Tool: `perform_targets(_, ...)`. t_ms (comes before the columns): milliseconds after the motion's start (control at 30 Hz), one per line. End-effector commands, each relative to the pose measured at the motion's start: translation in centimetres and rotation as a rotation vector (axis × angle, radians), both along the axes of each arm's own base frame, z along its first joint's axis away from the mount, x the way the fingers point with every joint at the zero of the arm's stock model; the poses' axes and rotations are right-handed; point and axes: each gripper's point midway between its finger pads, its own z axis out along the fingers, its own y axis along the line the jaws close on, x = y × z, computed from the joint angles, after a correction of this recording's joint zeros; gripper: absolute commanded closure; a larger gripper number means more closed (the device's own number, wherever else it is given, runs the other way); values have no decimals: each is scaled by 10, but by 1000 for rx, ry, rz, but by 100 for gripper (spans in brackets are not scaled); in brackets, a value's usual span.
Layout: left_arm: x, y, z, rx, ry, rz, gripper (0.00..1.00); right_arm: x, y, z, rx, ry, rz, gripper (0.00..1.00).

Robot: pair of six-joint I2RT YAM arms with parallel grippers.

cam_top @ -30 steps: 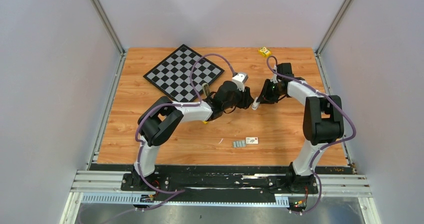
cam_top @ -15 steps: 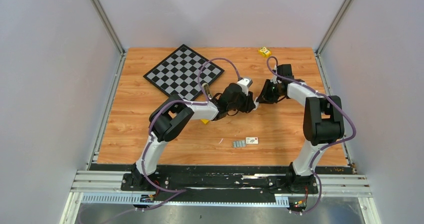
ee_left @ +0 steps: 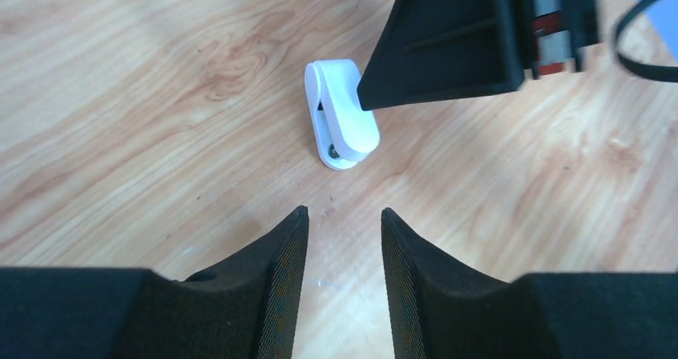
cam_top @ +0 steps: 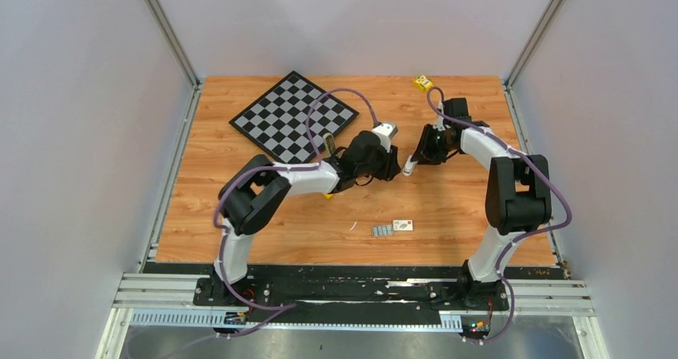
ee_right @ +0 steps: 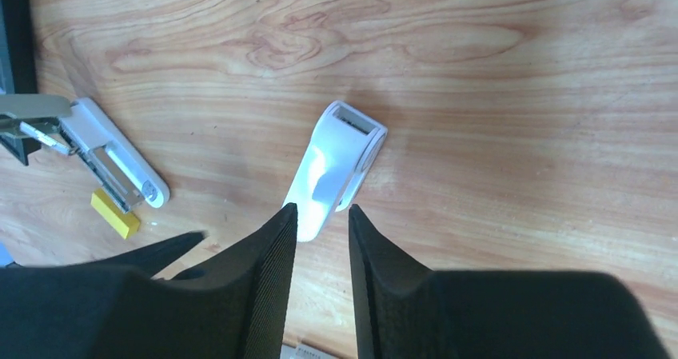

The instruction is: Load the staples into the stapler

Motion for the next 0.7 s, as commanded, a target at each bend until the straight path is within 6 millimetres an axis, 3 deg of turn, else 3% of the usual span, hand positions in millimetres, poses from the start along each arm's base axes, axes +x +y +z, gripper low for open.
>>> perform_targets(0,-7,25,60,-20,-81,44,58,-13,6,36,-17,-36,45,65)
perform_targets(133,-28,52,65,18,-53,51,57,-37,19,47,-33,-52,92,63)
perform_targets(333,-67,91,55,66,21,41,57,-87,53,46,-68,-57,218,62)
perform_targets(500,-107,104,40,34,116,-22,60,-140,90,33,-75,-27,349,62)
perform_targets(667,-137,105,19,10,185,-77,69,-186,110,16,-56,10,411,62)
